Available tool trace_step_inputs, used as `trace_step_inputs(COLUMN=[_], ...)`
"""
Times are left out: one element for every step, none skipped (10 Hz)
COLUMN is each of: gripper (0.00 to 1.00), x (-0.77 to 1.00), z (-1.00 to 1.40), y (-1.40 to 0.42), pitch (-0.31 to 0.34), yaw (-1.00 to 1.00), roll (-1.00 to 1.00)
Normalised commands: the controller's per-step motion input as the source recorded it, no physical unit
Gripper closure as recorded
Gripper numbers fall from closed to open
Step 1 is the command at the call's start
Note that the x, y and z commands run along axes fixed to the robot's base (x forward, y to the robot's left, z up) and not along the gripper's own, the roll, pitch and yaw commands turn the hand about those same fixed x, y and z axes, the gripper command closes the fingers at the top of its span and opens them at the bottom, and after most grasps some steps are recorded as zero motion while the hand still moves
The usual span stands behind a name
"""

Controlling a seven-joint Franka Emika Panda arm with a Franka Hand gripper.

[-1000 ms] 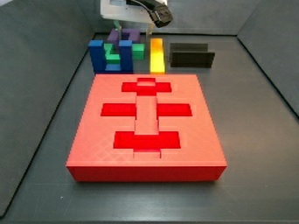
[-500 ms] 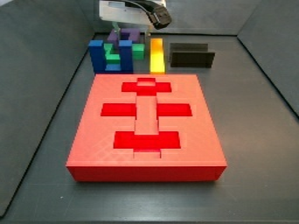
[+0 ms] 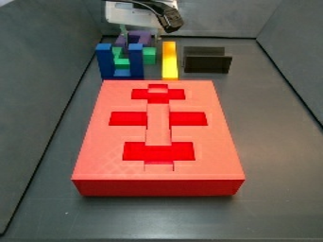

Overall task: Pick up the purple object. Move up. Place the purple object on the fixture. Regrasp the purple object. Move to above the board. Insert the purple object.
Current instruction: Pick up the purple object.

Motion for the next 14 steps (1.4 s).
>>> trace_step_inputs(gripper=[0.00,0.00,0.00,0.00,1.00,1.00,1.00,1.00,1.00,1.00,1.00,1.00,1.00,1.00], x=[0.00,0.00,0.00,0.00,0.00,0.00,0.00,0.00,0.00,0.00,0.00,0.00,0.00,0.00], z=[0.00,-0.01,-0.01,0.00,0.00,0.00,0.00,0.00,0.00,0.00,0.00,0.00,0.00,0.00], y=[-0.09,0.00,0.00,0.00,0.00,0.00,0.00,0.00,0.00,0.00,0.00,0.00,0.00,0.00], pitch=[0.000,0.000,0.000,0.000,0.000,0.000,0.000,0.000,0.000,0.000,0.000,0.000,0.000,0.000], yaw=[0.03,0.00,0.00,0.00,0.00,0.00,0.00,0.00,0.00,0.00,0.00,0.00,0.00,0.00], roll=[0.00,-0.03,-0.02,0.00,0.00,0.00,0.00,0.00,0.00,0.00,0.00,0.00,0.00,0.00])
